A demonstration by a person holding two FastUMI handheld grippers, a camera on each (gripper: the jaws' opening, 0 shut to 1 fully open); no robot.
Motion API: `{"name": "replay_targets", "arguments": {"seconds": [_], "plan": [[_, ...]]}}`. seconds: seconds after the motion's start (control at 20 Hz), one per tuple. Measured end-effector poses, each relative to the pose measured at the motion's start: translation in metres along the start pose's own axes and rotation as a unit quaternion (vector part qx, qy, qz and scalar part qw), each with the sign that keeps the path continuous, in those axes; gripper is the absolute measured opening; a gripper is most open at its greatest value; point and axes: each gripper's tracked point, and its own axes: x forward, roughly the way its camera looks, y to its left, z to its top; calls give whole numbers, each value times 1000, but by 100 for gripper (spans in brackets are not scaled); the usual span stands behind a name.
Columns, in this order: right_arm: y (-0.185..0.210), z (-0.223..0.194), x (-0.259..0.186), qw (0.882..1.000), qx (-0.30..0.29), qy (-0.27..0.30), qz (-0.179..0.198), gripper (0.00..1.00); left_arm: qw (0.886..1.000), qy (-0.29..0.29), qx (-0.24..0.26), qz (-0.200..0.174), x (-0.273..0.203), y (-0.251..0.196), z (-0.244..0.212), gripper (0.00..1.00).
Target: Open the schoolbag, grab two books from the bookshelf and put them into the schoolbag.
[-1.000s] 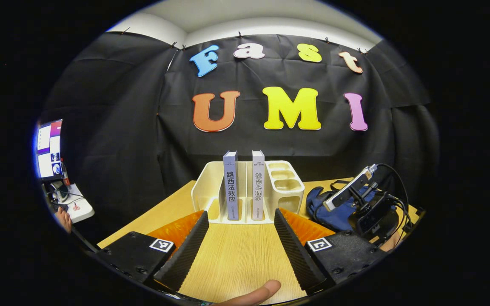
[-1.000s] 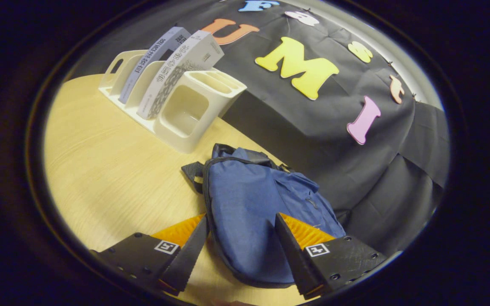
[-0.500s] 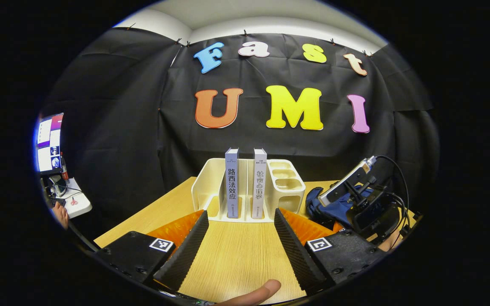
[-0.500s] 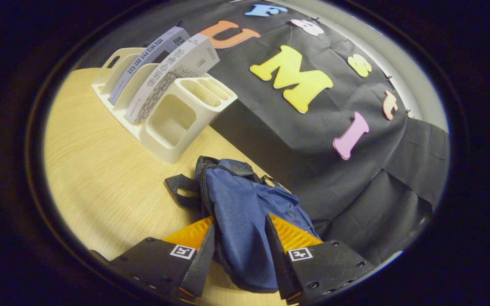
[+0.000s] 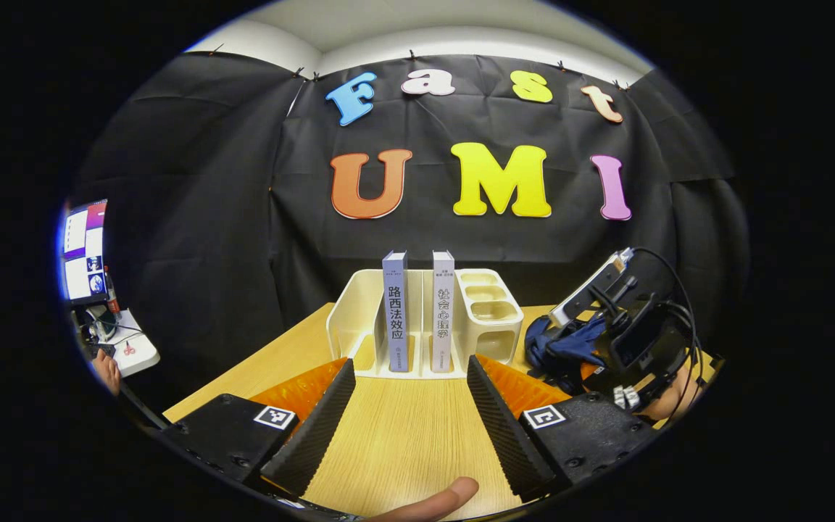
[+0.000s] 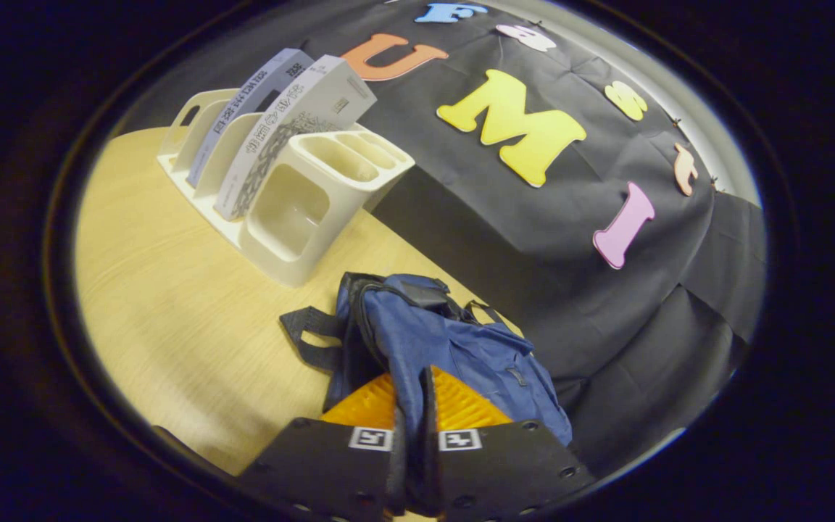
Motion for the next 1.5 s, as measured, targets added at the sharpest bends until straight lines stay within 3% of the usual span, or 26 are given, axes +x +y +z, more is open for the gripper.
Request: {"name": "replay_targets", "arguments": {"seconds": [0.25,0.4,0.55,0.95,1.5], "plan": [[-16,8,0,997,65,-13,40,5,1000,3,22,2,7,-9,-6,98],[-35,17,-3,995,84,-32,53,5,1000,4,2,-8,15,-16,-10,98],[-59,24,-6,990,115,-48,71,5,1000,9,5,8,30,-14,-14,99],[-131,30,-5,977,177,-83,83,5,1000,18,8,17,55,-24,-10,99],[-207,38,19,959,251,-99,87,5,999,-2,10,36,115,-32,56,98]]}}
